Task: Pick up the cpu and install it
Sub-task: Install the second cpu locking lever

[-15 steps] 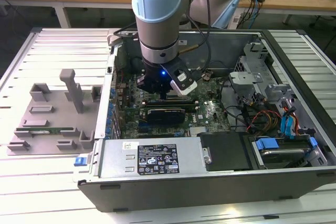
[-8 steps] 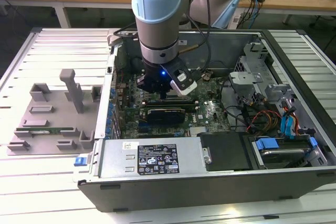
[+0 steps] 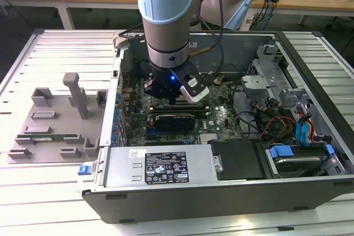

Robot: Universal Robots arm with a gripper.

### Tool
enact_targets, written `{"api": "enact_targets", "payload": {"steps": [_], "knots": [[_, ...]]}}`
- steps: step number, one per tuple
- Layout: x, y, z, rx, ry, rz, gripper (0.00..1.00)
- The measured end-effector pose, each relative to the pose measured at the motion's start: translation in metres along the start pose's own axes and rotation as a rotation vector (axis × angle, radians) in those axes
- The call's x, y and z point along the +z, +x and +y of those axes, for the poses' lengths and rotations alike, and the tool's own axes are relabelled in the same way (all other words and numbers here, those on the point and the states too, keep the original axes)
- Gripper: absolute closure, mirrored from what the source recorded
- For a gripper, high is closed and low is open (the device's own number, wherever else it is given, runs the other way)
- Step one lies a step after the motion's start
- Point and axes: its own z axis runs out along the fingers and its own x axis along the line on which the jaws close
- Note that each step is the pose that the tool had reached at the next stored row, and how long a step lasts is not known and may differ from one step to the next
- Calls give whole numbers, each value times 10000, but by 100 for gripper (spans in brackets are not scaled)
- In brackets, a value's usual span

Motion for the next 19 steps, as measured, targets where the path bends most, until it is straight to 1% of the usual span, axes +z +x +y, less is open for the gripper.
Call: {"api": "enact_targets", "payload": {"steps": [1,2,3,5,6,7,10,12,14,15,16,19], "knots": [[0,4,-1,8,-113,-35,89],[1,20,-1,16,-283,-84,89],[3,44,-2,21,-365,-111,89],[9,75,-8,22,-410,-125,89],[10,84,-34,43,-414,-129,89],[11,88,-57,184,-397,-158,89],[31,89,-72,562,-355,-234,89],[59,92,-77,925,-371,-310,89],[86,94,-82,1179,-416,-368,89],[98,96,-84,1268,-487,-392,89],[106,100,-85,1300,-536,-401,89],[128,115,-87,1376,-605,-420,89]]}}
